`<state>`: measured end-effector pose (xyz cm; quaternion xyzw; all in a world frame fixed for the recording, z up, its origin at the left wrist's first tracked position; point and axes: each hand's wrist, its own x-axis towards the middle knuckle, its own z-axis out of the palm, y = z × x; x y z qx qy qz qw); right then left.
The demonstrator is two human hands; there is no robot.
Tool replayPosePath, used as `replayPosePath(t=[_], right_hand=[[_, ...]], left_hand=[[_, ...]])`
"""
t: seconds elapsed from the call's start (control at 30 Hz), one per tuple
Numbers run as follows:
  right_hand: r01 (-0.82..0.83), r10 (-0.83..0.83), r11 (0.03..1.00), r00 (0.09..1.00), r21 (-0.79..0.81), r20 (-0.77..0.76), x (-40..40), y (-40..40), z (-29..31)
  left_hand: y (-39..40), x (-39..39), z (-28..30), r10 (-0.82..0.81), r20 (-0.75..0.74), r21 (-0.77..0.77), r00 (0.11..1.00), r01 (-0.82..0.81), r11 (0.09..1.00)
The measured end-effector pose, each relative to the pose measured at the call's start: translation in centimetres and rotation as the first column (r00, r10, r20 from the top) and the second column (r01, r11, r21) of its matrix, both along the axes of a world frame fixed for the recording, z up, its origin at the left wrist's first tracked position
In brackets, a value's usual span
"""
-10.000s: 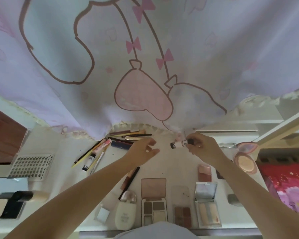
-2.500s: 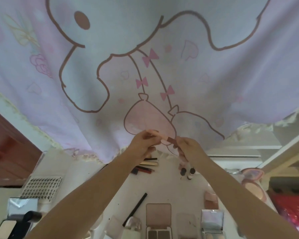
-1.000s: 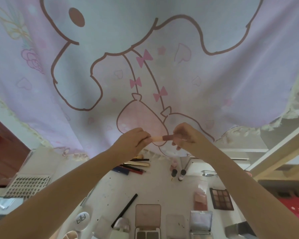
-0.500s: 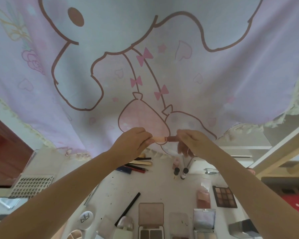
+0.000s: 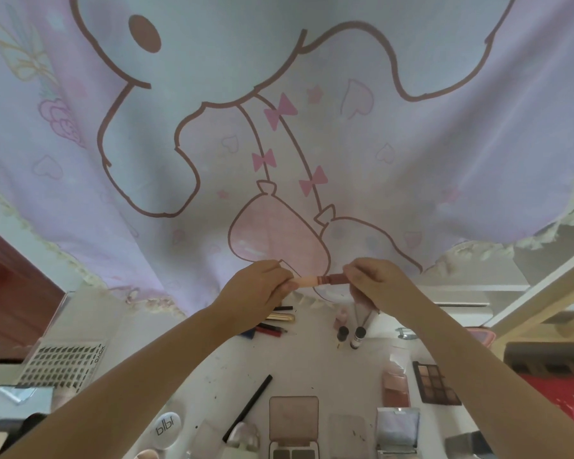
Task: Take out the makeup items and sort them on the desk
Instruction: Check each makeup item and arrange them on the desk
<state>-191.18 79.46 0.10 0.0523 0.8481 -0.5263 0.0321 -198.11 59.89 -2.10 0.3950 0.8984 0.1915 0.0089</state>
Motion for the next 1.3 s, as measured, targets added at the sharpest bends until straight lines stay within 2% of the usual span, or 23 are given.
replayPosePath(t=[0.23,0.33,0.4,0.47,0.53,0.63,0.7,0.83,0.97,1.3], right_hand=[[0.021,-0.027,0.989,0.999,-0.15,-0.036,0.3,0.4,-1.3],[0.045,-0.049,0.992,0.999,-0.122,-0.025,0.7,0.7,-2.0],[0.06,-0.061,0.998,0.997,-0.02,-0.041,0.8,0.9,-2.6],[0.029,-0.015,0.979,0.998,0.203,-0.068,0.9,1.1,-3.0],[-0.033,0.055,0.921,0.997,0.389,-0.045,1.3,1.5,-3.7],[-0.122,0.121,0.805,0.992,0.581,0.041,2.3,2.1,-5.7],[-0.17,0.128,0.73,0.985,0.662,0.112,2.8,2.6,-7.8],[-0.208,0.051,0.679,0.97,0.704,0.238,3.1,3.4,-10.5],[-0.162,-0.019,0.673,0.972,0.722,0.236,2.9,3.8,-10.6],[-0.143,-0.047,0.678,0.971,0.721,0.236,2.5,4.3,-11.6]], left_hand=[[-0.1,0.4,-1.5,-0.026,0.082,0.045,0.996,0.022,0.999],[0.1,0.9,-2.3,0.006,0.217,0.075,0.976,-0.023,0.997],[-0.1,1.1,-3.4,0.064,0.29,0.095,0.955,-0.095,0.991],[-0.6,1.3,-5.3,0.124,0.302,0.005,0.945,-0.131,0.991],[-1.4,1.6,-8.0,0.201,0.333,-0.179,0.921,-0.148,0.973],[-2.8,2.7,-11.9,0.324,0.393,-0.465,0.86,-0.119,0.878],[-3.4,3.4,-13.6,0.364,0.414,-0.553,0.834,-0.087,0.829],[-3.5,4.3,-15.3,0.4,0.426,-0.61,0.811,-0.07,0.789],[-3.3,4.8,-16.0,0.412,0.408,-0.637,0.815,-0.069,0.768],[-3.3,5.0,-16.6,0.399,0.373,-0.655,0.838,-0.068,0.753]])
